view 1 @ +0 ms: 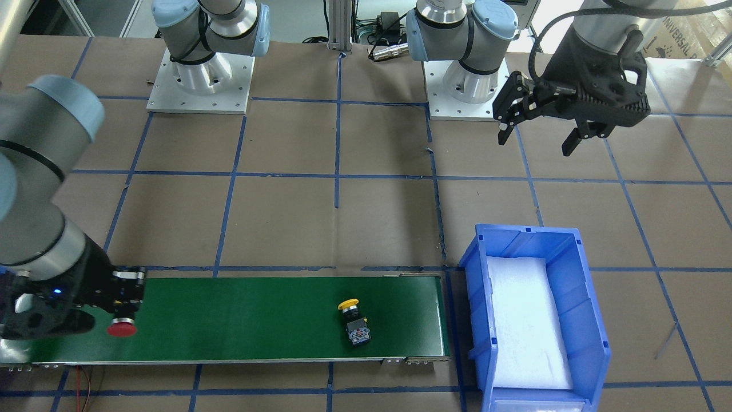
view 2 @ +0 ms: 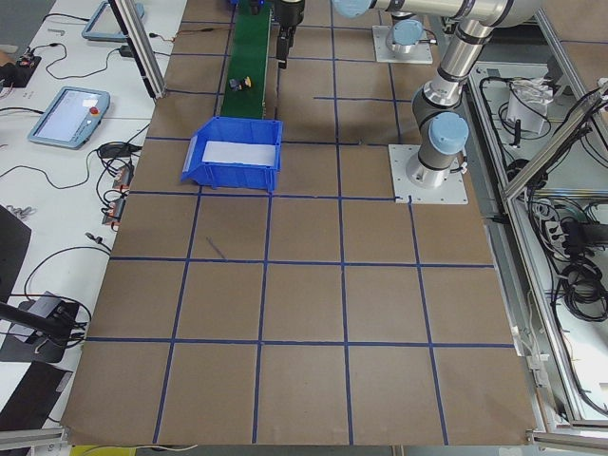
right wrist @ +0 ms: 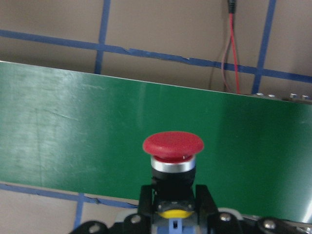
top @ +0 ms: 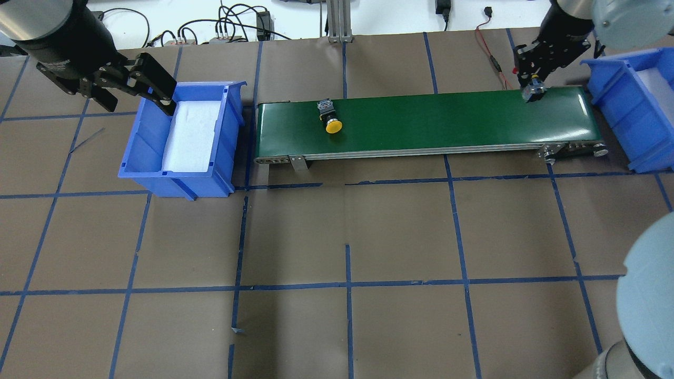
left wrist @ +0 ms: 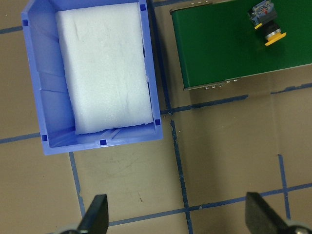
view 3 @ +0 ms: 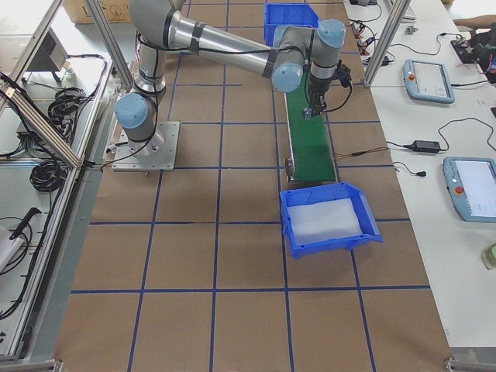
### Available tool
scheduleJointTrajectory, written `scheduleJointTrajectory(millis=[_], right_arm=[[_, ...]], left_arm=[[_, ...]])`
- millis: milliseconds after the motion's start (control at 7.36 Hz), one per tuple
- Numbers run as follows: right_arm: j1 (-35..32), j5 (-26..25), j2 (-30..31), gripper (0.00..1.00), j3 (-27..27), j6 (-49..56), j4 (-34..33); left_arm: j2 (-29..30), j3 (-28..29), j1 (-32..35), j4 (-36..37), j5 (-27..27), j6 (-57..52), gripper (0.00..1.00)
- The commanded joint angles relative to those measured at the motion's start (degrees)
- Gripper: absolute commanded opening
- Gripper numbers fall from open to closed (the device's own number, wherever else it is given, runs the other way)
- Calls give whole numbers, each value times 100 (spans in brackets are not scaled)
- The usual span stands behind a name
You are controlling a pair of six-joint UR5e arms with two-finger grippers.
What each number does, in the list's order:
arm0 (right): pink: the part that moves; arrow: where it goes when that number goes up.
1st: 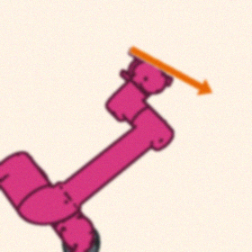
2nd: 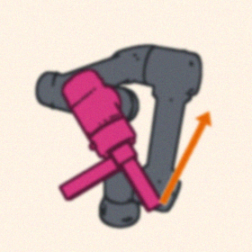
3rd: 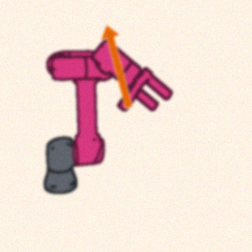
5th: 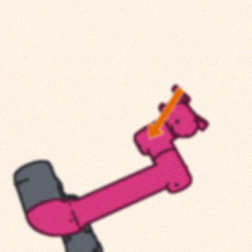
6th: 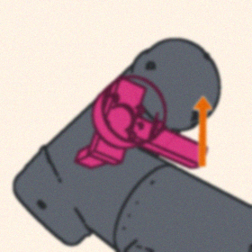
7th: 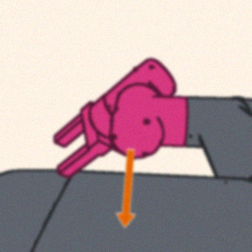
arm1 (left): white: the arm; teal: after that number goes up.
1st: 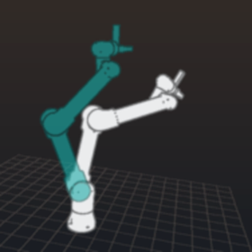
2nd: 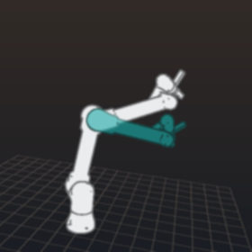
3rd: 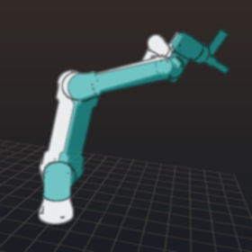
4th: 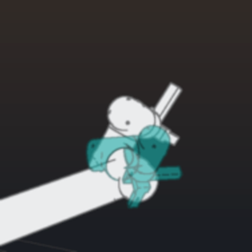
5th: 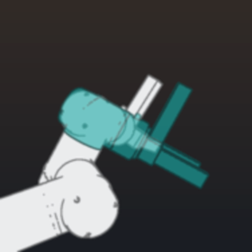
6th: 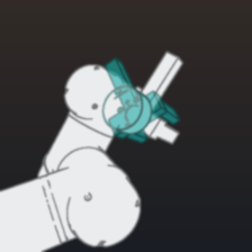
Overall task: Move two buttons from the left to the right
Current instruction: 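Carry the red-capped button with the right gripper to the far blue bin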
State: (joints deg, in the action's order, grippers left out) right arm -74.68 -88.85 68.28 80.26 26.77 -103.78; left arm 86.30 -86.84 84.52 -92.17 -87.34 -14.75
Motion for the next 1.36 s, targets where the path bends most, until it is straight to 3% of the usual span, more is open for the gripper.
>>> scheduleJointTrajectory(millis=[0, 272, 543, 951, 1223], right_arm=[[1012, -53, -130, 6, -45, 1430, 51], [1700, 0, -175, 7, -185, 1752, 95], [2079, -62, -314, 7, -894, 1770, 742], [2457, -62, -1164, 7, -2309, 1963, 1597], [2529, -71, -1789, 8, -2663, 1964, 1589]], left_arm=[[9, -114, -41, 24, -125, -28, 100], [71, -114, -59, 155, -107, -36, 100], [36, -114, -59, 156, -186, -37, 100], [88, -122, -50, 138, -257, -28, 100], [97, -131, -50, 121, -257, -28, 100]])
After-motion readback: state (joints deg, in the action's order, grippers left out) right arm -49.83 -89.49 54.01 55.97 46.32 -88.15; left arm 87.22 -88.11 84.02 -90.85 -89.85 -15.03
